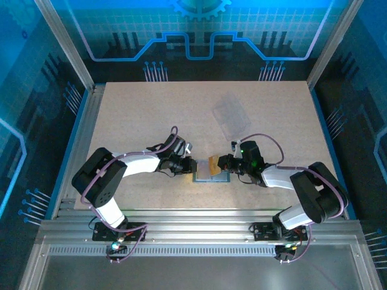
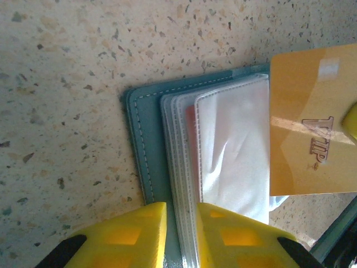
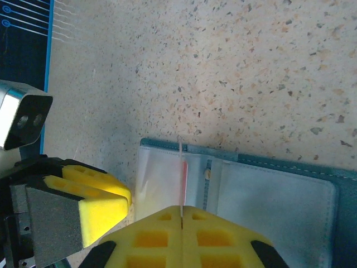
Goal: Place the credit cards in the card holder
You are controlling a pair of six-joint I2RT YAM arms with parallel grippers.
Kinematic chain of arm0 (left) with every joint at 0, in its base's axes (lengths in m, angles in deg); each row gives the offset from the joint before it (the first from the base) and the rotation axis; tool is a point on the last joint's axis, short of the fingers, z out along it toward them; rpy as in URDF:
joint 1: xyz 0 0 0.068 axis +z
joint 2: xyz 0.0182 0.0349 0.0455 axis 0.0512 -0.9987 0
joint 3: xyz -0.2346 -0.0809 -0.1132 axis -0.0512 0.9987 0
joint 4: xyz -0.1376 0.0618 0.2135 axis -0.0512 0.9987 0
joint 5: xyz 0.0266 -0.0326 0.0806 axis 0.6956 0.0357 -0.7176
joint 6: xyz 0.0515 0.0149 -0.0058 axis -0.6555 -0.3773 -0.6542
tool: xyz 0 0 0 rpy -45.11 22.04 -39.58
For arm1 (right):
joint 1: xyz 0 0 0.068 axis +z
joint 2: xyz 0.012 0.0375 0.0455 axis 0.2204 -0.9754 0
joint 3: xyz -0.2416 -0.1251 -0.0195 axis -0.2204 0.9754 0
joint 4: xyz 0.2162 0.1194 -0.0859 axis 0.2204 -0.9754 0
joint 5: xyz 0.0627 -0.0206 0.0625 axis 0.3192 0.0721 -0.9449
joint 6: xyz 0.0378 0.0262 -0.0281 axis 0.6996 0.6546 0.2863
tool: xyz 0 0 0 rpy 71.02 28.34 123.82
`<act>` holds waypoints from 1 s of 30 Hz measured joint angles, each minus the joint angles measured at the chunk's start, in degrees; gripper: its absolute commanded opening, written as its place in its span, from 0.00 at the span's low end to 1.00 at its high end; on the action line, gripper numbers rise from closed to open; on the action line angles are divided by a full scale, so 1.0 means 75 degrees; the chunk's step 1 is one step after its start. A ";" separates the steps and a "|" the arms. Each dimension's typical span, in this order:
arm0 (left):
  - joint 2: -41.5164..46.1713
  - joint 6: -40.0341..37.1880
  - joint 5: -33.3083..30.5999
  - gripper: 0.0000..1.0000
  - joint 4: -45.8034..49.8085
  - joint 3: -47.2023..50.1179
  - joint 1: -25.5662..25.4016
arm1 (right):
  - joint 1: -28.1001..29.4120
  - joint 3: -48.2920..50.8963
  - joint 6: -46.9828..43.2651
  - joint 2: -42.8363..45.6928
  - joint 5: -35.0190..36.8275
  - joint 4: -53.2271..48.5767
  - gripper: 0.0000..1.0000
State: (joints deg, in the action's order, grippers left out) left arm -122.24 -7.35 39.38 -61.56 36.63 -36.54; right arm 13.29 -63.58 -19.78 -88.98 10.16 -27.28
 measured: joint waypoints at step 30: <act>-0.0198 0.0009 0.0064 0.22 -0.0029 -0.0015 0.0000 | 0.0023 -0.0163 0.0216 -0.0449 0.0219 0.0332 0.00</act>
State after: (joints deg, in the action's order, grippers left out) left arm -123.72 -7.29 39.87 -61.78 36.52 -36.54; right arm 13.46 -64.80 -18.16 -92.34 11.80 -24.79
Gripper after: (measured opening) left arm 0.224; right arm 0.064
